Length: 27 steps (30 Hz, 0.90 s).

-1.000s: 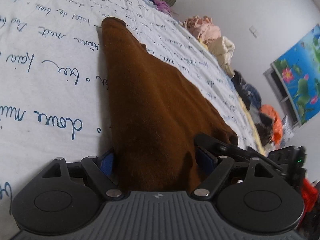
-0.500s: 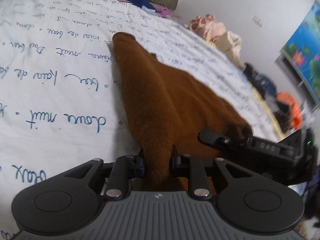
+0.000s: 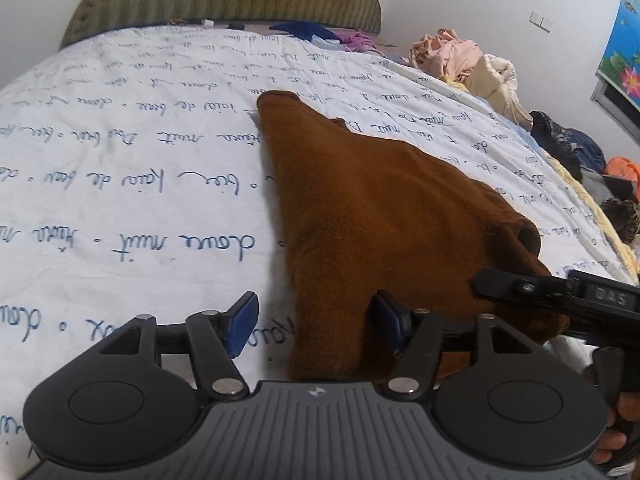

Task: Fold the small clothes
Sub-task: 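Withdraw both open grippers from the folded sweater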

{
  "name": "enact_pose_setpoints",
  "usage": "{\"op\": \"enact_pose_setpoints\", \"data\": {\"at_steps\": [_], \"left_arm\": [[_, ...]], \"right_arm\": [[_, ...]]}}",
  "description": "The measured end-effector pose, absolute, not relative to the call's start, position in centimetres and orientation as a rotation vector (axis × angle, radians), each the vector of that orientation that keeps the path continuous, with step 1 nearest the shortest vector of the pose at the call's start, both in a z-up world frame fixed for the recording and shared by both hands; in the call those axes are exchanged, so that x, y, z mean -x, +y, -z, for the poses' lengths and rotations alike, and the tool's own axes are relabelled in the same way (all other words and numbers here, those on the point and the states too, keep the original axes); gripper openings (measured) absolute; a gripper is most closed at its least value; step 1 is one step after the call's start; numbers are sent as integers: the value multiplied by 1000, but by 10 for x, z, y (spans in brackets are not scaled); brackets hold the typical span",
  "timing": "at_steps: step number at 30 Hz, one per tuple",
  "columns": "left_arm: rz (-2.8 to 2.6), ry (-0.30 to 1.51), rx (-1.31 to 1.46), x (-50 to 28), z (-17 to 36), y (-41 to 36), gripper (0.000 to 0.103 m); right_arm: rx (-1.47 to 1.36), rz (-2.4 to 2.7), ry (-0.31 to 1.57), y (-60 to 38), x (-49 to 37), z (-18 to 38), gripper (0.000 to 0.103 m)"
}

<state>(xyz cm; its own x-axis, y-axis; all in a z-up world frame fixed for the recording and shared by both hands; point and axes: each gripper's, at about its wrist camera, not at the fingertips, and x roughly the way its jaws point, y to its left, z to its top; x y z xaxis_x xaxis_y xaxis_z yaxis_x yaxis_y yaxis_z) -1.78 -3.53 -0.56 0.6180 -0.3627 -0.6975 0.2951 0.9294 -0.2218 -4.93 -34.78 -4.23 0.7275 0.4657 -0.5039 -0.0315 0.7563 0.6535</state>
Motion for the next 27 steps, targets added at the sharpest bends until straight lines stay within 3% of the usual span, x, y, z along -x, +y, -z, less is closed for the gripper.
{"op": "enact_pose_setpoints", "data": {"at_steps": [11,27], "left_arm": [[300,761,22,42,5,-37,72],[234,742,22,70,8,-23,74]], "right_arm": [[-168,-65,656,-313,87,26,86],[-150,-23,650,-313,104,35,99]]}}
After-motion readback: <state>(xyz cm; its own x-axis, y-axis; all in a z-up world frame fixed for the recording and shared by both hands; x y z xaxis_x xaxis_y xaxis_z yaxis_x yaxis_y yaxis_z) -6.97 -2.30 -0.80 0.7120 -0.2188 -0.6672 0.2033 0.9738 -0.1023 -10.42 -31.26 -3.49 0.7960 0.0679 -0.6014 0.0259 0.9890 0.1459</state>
